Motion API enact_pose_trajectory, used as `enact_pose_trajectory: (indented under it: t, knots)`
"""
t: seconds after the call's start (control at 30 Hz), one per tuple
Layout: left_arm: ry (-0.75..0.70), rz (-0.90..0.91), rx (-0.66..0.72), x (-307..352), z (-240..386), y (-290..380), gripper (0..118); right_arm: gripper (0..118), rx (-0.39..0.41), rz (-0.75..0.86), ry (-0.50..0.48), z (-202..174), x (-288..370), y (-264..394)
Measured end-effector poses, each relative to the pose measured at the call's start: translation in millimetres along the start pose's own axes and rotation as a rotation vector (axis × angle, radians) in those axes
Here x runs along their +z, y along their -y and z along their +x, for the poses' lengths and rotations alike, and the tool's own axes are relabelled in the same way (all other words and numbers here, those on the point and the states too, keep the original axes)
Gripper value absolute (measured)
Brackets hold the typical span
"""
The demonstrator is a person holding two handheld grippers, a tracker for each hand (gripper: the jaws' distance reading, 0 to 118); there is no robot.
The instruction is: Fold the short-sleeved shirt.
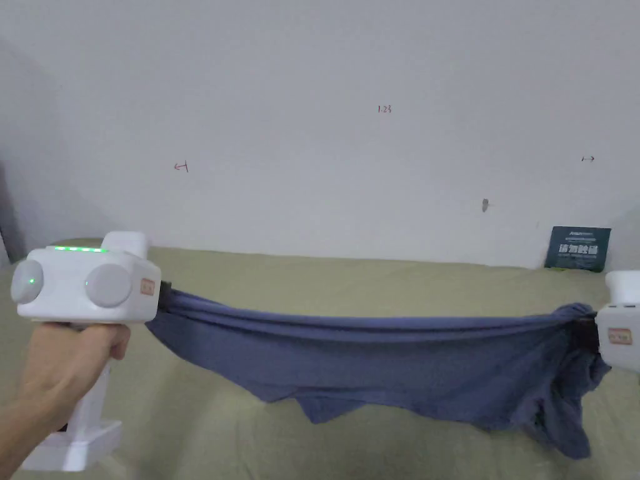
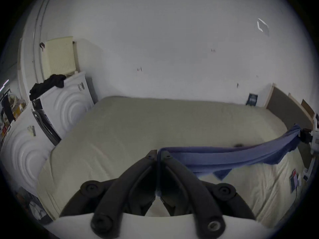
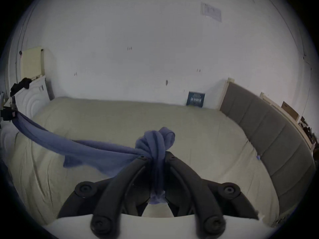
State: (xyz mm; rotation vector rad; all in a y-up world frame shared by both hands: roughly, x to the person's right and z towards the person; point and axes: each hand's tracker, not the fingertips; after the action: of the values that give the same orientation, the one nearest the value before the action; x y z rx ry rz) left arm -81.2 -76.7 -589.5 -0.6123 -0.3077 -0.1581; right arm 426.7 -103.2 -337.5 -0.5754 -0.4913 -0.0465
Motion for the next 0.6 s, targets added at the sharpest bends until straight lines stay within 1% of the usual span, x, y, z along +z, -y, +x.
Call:
enact_pose_trajectory:
  t: [0.13,0.17,0.23,0.3,0.4,0.43,0.47,0.6]
  knots:
    - [0.025,-0.054,-0.024,21,-6,69,1,15,-0.04,-0.057,-0.009,7,31,74]
    - [0.03,-0.071,-0.022,29,-7,87,1,15,-0.035,-0.087,-0.029,10,42,92]
    - [0.059,-0.088,0.01,41,-15,120,1,15,-0.027,-0.107,-0.02,12,65,125]
    - [0.068,-0.123,0.021,60,-18,155,1,15,-0.021,-0.112,-0.034,19,89,160]
    - [0.084,-0.154,0.006,91,-19,199,1,15,-0.031,-0.13,-0.045,24,128,201]
    - [0.088,-0.155,0.001,99,-20,210,1,15,-0.027,-0.13,-0.041,25,138,212]
    - [0.086,-0.16,0.003,108,-21,222,1,15,-0.004,-0.149,-0.05,26,149,223]
    - [0.117,-0.194,0.03,133,-28,256,1,15,0.01,-0.171,-0.053,26,177,255]
